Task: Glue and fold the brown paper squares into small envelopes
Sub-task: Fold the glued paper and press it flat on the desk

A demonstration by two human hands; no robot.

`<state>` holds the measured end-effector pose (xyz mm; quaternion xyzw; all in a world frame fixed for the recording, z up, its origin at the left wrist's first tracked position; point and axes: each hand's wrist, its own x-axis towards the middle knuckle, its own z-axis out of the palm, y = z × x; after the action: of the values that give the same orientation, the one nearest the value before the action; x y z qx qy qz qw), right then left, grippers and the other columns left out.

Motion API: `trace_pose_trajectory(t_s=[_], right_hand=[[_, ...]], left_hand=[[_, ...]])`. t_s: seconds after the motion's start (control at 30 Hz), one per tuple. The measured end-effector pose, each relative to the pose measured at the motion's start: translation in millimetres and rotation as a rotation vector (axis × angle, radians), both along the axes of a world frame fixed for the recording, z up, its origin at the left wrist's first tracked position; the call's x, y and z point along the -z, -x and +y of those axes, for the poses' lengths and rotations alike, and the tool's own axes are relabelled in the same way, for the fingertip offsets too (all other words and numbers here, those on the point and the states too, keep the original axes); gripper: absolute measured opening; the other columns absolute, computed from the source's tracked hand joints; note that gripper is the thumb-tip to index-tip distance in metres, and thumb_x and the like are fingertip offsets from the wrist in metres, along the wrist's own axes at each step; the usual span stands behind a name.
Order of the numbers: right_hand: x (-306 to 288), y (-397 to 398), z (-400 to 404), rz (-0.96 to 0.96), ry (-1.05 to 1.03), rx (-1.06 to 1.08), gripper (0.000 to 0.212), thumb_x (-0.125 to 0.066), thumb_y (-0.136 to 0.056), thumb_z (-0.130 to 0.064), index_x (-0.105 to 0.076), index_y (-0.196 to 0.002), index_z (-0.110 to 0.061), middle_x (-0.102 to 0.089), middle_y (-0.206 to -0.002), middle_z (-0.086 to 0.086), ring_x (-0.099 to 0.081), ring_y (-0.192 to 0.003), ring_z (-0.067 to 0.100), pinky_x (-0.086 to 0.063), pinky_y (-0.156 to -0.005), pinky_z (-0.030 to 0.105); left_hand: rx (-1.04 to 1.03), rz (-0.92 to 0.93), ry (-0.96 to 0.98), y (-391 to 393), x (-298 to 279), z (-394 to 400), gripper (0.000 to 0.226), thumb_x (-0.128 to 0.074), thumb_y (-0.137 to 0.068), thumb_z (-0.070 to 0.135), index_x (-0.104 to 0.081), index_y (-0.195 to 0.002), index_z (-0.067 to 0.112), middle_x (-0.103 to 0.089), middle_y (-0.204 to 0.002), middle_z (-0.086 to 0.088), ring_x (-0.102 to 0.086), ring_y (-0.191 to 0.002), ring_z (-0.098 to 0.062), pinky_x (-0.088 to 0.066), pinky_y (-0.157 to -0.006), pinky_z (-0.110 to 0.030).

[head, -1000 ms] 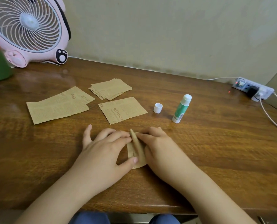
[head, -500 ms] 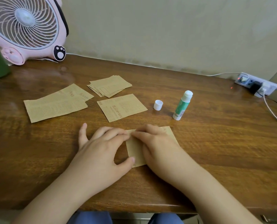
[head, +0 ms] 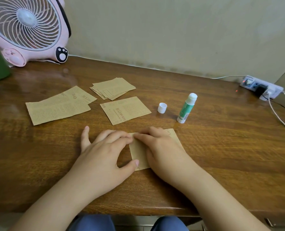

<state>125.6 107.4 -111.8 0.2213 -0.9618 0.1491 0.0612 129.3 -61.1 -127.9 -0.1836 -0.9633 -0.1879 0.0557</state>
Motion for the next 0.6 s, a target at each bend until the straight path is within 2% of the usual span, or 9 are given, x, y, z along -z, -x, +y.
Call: trace_pose_trajectory(t_s=[0.03, 0.13, 0.2, 0.27, 0.4, 0.47, 0.6], right_hand=[[1.2, 0.8, 3.0, 0.008, 0.004, 0.032, 0.052, -0.030, -0.086, -0.026, -0.051, -0.133, -0.016, -0.051, -0.128, -0.002, -0.042, -0.117, 0.016, -0.025, -0.093, 0.011], [0.2, -0.9, 32.7, 0.028, 0.009, 0.203, 0.049, -0.037, -0.090, -0.004, -0.050, -0.135, -0.019, -0.047, -0.133, -0.006, -0.039, -0.124, 0.015, -0.021, -0.094, 0.008], [-1.5, -2.1, 51.8, 0.036, -0.043, 0.294, 0.050, -0.035, -0.091, -0.004, -0.049, -0.136, -0.021, -0.044, -0.138, -0.008, -0.037, -0.124, 0.014, -0.020, -0.096, 0.009], [-3.2, -5.7, 61.7, 0.054, -0.098, 0.333, 0.050, -0.034, -0.092, -0.006, -0.047, -0.137, -0.022, -0.044, -0.139, -0.009, -0.036, -0.120, 0.015, -0.026, -0.099, 0.016], [-6.6, -26.6, 63.6, 0.082, -0.004, 0.286, 0.049, -0.041, -0.091, -0.002, -0.048, -0.136, -0.021, -0.047, -0.133, -0.011, -0.035, -0.113, 0.006, -0.024, -0.093, 0.010], [-8.2, -37.8, 58.4, 0.081, 0.038, 0.243, 0.046, -0.045, -0.091, -0.001, -0.053, -0.131, -0.021, -0.049, -0.128, -0.011, -0.037, -0.112, 0.004, -0.027, -0.092, 0.010], [-6.3, -37.3, 43.1, 0.074, 0.048, 0.168, 0.046, -0.044, -0.091, -0.005, -0.052, -0.132, -0.023, -0.047, -0.131, -0.012, -0.036, -0.121, 0.007, -0.034, -0.105, 0.027]], left_hand=[[0.003, -0.003, -0.008, -0.2, 0.2, -0.2, 0.077, -0.017, -0.063, 0.075, -0.051, -0.125, 0.043, -0.036, -0.125, 0.038, -0.015, -0.124, 0.013, 0.017, -0.110, -0.049], [0.014, 0.018, -0.006, -0.8, -0.3, -0.4, 0.079, -0.017, -0.064, 0.075, -0.052, -0.126, 0.041, -0.037, -0.125, 0.037, -0.016, -0.124, 0.012, 0.018, -0.110, -0.049], [0.019, 0.035, -0.009, -0.6, 0.3, -0.5, 0.079, -0.016, -0.065, 0.075, -0.053, -0.126, 0.040, -0.038, -0.126, 0.036, -0.018, -0.124, 0.011, 0.018, -0.110, -0.049], [0.027, 0.054, -0.029, -0.6, 0.2, -0.2, 0.075, -0.021, -0.068, 0.074, -0.058, -0.122, 0.038, -0.044, -0.124, 0.032, -0.024, -0.123, 0.009, 0.013, -0.111, -0.052], [0.036, 0.129, 0.007, -0.8, 5.5, -0.8, 0.054, -0.032, -0.082, 0.059, -0.068, -0.110, 0.031, -0.058, -0.114, 0.022, -0.046, -0.115, -0.005, -0.006, -0.109, -0.065], [0.026, 0.191, 0.031, -3.9, 6.2, 0.4, 0.047, -0.032, -0.088, 0.048, -0.071, -0.104, 0.028, -0.060, -0.105, 0.018, -0.054, -0.107, -0.013, -0.010, -0.108, -0.066], [0.050, 0.315, 0.065, -22.2, 3.4, 6.5, 0.045, -0.033, -0.087, 0.042, -0.074, -0.087, 0.024, -0.059, -0.087, 0.013, -0.058, -0.094, -0.016, -0.011, -0.107, -0.062]])
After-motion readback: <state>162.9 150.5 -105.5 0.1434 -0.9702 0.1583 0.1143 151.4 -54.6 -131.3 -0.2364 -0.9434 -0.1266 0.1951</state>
